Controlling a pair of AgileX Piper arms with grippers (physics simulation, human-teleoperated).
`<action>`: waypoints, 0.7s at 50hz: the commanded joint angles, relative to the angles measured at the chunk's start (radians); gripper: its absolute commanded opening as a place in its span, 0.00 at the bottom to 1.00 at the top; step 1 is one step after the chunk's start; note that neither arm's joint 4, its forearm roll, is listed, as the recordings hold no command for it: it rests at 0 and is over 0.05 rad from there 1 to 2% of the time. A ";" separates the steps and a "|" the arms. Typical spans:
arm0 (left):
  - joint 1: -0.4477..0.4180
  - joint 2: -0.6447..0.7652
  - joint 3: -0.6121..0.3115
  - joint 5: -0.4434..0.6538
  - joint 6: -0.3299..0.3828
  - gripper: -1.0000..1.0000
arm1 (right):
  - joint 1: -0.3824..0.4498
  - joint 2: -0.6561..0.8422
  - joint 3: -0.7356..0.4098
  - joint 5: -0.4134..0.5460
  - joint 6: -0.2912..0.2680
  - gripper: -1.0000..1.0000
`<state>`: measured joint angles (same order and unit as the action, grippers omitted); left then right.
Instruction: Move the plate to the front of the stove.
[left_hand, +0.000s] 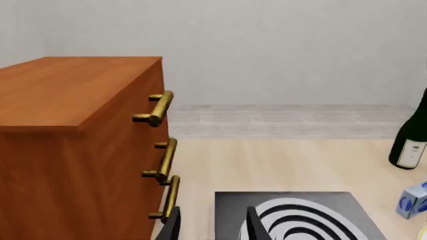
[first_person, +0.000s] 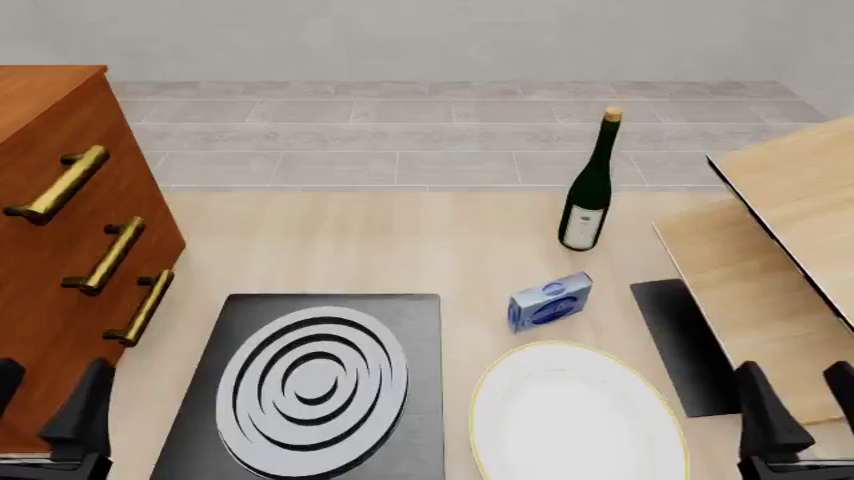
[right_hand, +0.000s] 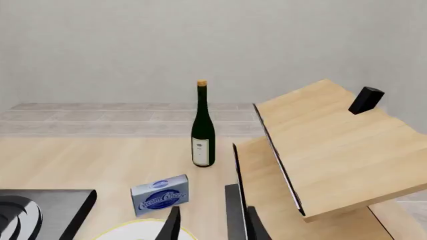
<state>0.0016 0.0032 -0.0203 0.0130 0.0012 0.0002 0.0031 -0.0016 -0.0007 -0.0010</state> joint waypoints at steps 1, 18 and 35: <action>-0.023 0.014 0.008 -0.017 0.015 1.00 | -0.002 0.010 -0.004 -0.003 0.004 1.00; -0.189 0.330 -0.124 -0.186 0.249 1.00 | -0.008 0.003 -0.006 0.004 0.031 1.00; -0.388 0.742 -0.256 -0.360 0.514 1.00 | -0.004 0.015 -0.002 -0.005 0.043 1.00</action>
<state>-0.2722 0.5291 -0.2034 -0.2565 0.3565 -0.0033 0.0186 -0.0041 -0.0061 0.0340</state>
